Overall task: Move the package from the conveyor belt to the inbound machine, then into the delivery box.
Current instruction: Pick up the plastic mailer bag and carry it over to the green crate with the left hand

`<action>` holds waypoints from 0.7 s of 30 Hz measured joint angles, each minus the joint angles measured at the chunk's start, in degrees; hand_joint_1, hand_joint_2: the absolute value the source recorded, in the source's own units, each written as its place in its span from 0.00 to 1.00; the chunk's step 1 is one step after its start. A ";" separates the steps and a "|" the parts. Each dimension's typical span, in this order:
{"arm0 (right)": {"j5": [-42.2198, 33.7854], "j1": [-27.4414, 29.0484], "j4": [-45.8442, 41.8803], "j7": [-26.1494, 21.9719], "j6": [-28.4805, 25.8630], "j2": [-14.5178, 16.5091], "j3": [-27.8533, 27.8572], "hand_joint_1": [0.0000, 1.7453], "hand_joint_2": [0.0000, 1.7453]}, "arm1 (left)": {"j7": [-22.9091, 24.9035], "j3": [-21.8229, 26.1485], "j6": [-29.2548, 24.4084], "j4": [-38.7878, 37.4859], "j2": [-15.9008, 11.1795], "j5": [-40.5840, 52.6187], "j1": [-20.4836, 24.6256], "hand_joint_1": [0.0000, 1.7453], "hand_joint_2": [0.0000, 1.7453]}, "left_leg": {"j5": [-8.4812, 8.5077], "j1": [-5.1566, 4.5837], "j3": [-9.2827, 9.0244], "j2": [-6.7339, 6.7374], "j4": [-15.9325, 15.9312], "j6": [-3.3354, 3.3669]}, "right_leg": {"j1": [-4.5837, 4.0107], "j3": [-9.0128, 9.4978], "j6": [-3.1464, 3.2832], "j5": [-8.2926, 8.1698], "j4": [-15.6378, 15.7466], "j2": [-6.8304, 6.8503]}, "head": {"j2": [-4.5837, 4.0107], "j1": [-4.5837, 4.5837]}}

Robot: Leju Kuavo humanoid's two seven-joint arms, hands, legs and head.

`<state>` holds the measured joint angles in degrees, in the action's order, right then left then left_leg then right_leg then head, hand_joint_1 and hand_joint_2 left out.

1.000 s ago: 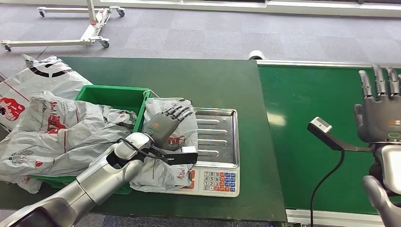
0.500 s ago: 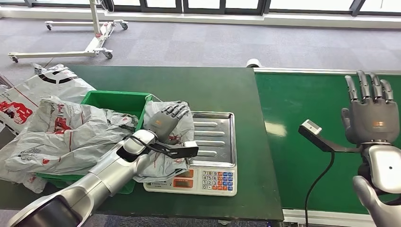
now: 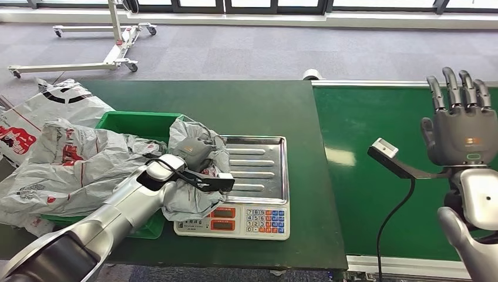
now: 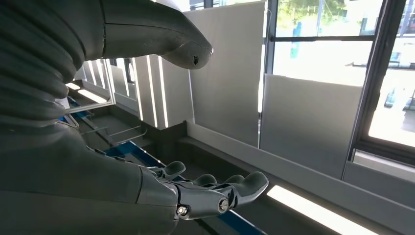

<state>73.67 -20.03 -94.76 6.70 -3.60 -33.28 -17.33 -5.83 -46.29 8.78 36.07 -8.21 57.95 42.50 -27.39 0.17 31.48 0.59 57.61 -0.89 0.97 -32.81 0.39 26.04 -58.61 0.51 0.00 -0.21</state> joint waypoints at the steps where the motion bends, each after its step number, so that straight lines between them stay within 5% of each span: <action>1: 0.09 0.00 -0.01 0.02 -0.02 0.04 -0.11 0.00 1.00 | -0.14 0.02 0.11 -0.11 -0.09 0.03 0.13 1.00 1.00 | 0.04 0.00 0.00 0.05 0.00 0.02 | 0.00 -0.04 0.01 0.00 -0.03 -0.07 | 0.00 -0.01; 13: 0.68 4.04 -0.44 0.84 -0.85 0.33 -0.51 0.00 1.00 | 1.73 1.97 -3.63 3.67 -1.30 0.19 -1.47 1.00 1.00 | -0.02 0.04 -0.02 0.17 -0.12 -0.24 | -0.06 -0.26 0.17 0.20 -0.06 -0.30 | 0.00 0.00; 21: 0.25 8.97 -1.43 0.25 -1.11 -0.57 1.30 0.00 1.00 | 4.79 7.30 -1.36 19.03 -8.52 -1.35 -2.40 1.00 1.00 | 0.47 0.14 0.48 0.45 -0.04 -0.82 | -0.17 -1.46 0.35 -0.10 -0.14 -0.65 | 0.00 -0.01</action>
<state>73.93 -11.06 -96.19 6.95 -4.72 -33.85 -16.04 -1.04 -38.99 7.43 55.10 -16.73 56.60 40.09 -26.92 0.31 31.96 1.04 57.58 -1.70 0.80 -34.27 0.73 25.94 -58.75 -0.14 0.00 -0.22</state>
